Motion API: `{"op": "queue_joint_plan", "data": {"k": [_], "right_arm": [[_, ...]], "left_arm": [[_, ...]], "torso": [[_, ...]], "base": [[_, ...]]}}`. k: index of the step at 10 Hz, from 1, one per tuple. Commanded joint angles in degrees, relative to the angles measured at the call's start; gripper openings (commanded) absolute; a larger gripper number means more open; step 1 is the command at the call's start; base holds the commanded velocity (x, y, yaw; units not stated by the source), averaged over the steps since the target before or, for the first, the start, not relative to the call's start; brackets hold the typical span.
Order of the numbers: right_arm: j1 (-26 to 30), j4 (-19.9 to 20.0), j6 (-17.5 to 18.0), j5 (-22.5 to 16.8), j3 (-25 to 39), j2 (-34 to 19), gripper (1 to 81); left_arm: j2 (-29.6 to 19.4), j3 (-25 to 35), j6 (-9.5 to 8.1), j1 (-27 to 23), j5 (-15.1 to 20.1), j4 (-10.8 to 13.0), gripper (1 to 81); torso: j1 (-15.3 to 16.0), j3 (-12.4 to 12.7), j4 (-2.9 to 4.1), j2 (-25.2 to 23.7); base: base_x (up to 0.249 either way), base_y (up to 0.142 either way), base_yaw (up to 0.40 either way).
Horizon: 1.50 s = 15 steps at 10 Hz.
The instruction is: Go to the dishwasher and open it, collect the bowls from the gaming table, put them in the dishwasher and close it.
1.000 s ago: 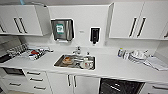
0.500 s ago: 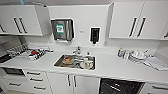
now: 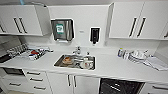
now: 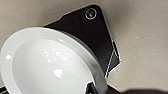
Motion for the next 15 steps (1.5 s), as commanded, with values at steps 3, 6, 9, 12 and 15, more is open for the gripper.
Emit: {"op": "queue_joint_plan", "data": {"k": [3, 6, 9, 12, 15], "right_arm": [[2.5, -0.3, -0.1, -2.7, -0.1, -0.8, 1.0], [2.5, -0.3, -0.1, -2.7, -0.1, -0.8, 1.0], [2.5, -0.3, -0.1, -2.7, -0.1, -0.8, 1.0], [2.3, -0.3, -0.1, -2.6, -0.1, -0.8, 1.0], [2.4, -0.3, -0.1, -2.5, -0.1, -0.8, 1.0]], "left_arm": [[-0.1, -0.3, 0.54, -2.5, 3.2, 0.7, 1.0], [0.0, -0.3, 0.45, -2.5, 3.3, 0.7, 1.0], [-0.1, -0.3, 0.45, -2.5, 3.2, 0.7, 1.0], [-0.1, -0.3, 0.54, -2.5, 3.2, 0.7, 1.0], [-0.1, -0.3, 0.54, -2.5, 3.2, 0.6, 1.0]], "torso": [[0.0, 0.0, 0.0, 0.0], [0.0, 0.0, 0.0, 0.0], [0.0, 0.0, 0.0, 0.0], [0.0, 0.0, 0.0, 0.0], [0.0, 0.0, 0.0, 0.0]], "base": [[0.0, 0.0, -0.149], [0.0, 0.0, -0.173], [0.0, 0.0, -0.178], [0.0, 0.0, -0.177], [0.0, -0.03, -0.057]]}}
